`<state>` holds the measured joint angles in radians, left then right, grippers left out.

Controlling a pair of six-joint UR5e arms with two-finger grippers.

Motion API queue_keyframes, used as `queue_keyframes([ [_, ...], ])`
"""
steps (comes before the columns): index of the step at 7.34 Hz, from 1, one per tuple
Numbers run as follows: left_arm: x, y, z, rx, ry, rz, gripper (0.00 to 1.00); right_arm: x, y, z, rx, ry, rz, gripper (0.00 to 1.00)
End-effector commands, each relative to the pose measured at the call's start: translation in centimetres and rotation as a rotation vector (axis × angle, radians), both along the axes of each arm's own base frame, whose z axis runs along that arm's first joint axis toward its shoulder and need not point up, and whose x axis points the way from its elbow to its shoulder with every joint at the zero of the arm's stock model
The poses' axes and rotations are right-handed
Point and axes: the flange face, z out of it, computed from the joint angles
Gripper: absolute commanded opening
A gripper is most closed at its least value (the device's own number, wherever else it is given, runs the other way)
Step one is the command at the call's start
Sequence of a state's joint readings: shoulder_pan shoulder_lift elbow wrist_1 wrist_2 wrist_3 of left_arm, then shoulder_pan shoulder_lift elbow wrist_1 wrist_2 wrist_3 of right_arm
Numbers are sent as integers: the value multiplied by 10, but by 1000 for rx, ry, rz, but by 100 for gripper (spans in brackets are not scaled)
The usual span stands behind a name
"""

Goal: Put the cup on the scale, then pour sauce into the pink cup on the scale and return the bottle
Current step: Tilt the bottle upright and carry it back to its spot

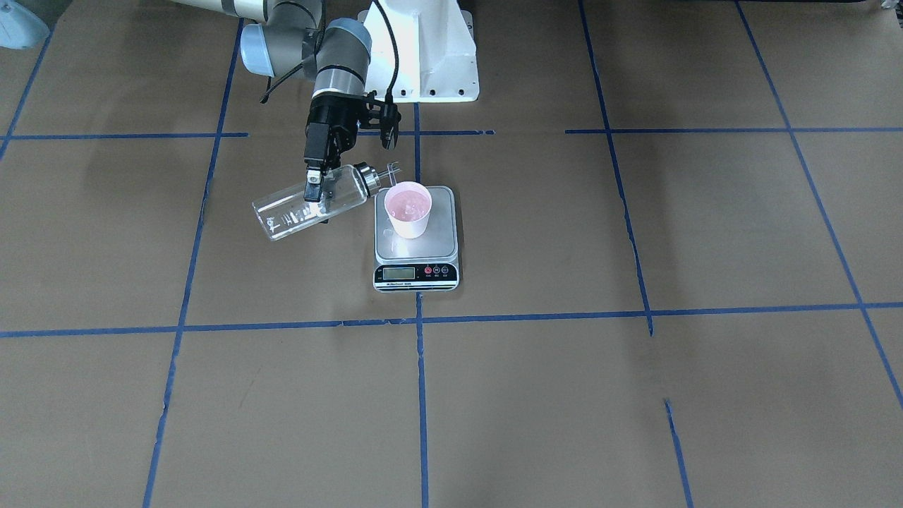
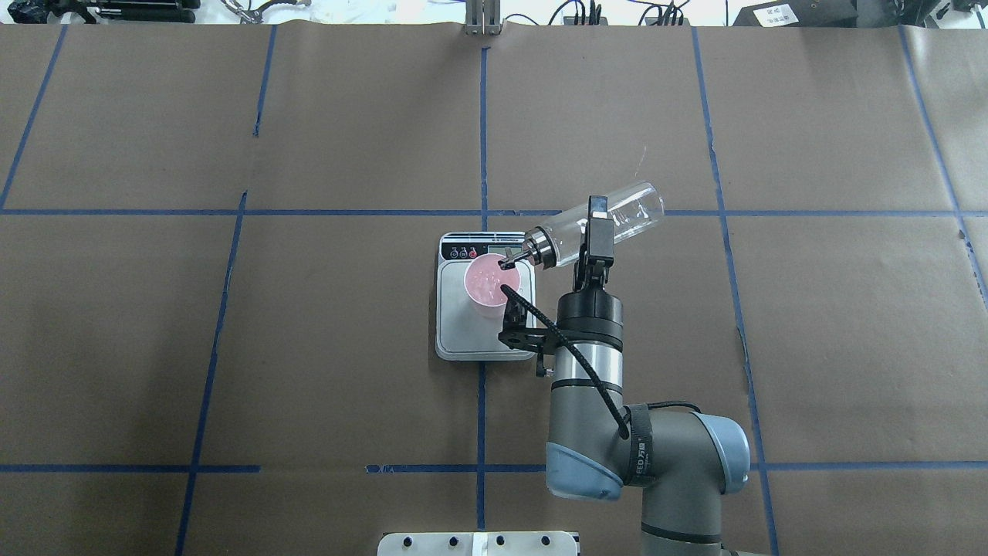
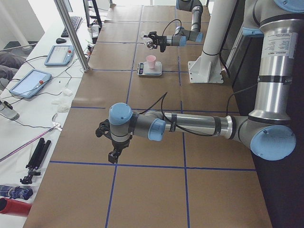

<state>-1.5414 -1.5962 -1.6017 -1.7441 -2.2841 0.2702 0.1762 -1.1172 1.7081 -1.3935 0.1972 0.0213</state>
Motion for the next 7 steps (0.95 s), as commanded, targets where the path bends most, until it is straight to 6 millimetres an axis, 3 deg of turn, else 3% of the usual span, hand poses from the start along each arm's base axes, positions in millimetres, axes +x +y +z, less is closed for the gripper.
queue_keyframes([
  [1, 0, 0, 1, -1, 0, 0, 100, 3, 0, -3, -37, -253, -33, 0],
  [2, 1, 0, 0, -2, 2, 0, 100, 2, -2, -1, -58, -410, -23, 0],
  [4, 1, 0, 1, -4, -1, 0, 100, 19, -4, -4, -103, -579, -26, 0],
  [5, 1, -1, -1, 1, -1, 0, 100, 37, -12, 3, -143, -678, -17, 0],
  [7, 1, 0, -1, 1, 0, 0, 100, 92, -8, 24, -228, -815, -23, 0],
])
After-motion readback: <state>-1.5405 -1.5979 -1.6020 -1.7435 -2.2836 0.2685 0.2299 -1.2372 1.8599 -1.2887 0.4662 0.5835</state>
